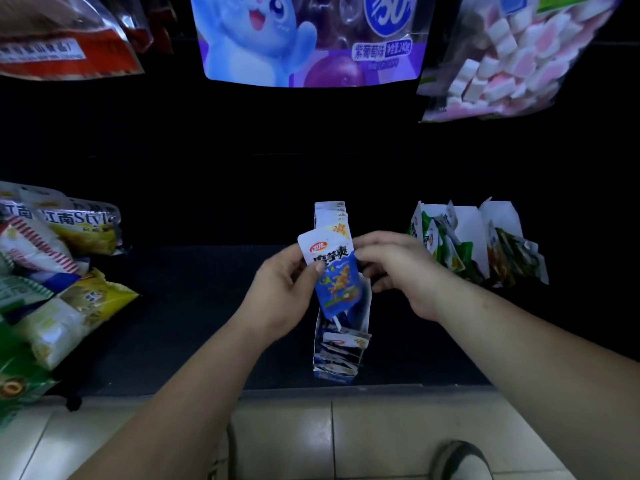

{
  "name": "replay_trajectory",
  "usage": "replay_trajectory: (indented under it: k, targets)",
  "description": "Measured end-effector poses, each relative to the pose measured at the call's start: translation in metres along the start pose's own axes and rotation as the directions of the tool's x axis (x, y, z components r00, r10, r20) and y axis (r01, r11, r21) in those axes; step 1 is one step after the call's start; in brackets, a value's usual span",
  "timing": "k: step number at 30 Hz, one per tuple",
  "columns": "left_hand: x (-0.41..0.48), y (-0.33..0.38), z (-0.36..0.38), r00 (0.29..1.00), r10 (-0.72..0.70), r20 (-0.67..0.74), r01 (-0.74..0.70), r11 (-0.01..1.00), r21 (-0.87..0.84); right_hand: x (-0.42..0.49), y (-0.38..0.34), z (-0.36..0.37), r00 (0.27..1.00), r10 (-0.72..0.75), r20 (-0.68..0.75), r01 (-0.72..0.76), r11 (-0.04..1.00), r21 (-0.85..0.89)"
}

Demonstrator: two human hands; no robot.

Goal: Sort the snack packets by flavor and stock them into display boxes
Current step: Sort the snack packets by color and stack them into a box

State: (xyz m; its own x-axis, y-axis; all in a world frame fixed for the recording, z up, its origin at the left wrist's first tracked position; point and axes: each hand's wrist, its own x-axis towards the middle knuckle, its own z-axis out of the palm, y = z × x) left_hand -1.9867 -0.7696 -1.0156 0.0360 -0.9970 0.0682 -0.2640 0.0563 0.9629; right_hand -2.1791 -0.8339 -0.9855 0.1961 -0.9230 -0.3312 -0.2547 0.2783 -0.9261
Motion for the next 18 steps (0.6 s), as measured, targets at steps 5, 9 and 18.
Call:
replay_trajectory:
  k: [5, 9, 18]
  targets:
    - [-0.006, -0.02, 0.017, 0.993, -0.03, 0.116, 0.028, 0.999, 0.022, 0.003, 0.005, -0.003, 0.987, -0.084, 0.137, 0.099, 0.989, -0.111]
    - [0.003, -0.02, 0.021, 1.0, -0.016, -0.013, 0.017, 0.999, 0.032, 0.011, 0.007, -0.009, 0.987, -0.127, 0.094, 0.138, 0.984, -0.113]
    - [-0.008, -0.064, 0.015, 0.985, -0.167, -0.041, 0.172, 0.967, 0.187, 0.005, 0.031, -0.007, 0.983, -0.003, 0.183, 0.059, 0.951, -0.304]
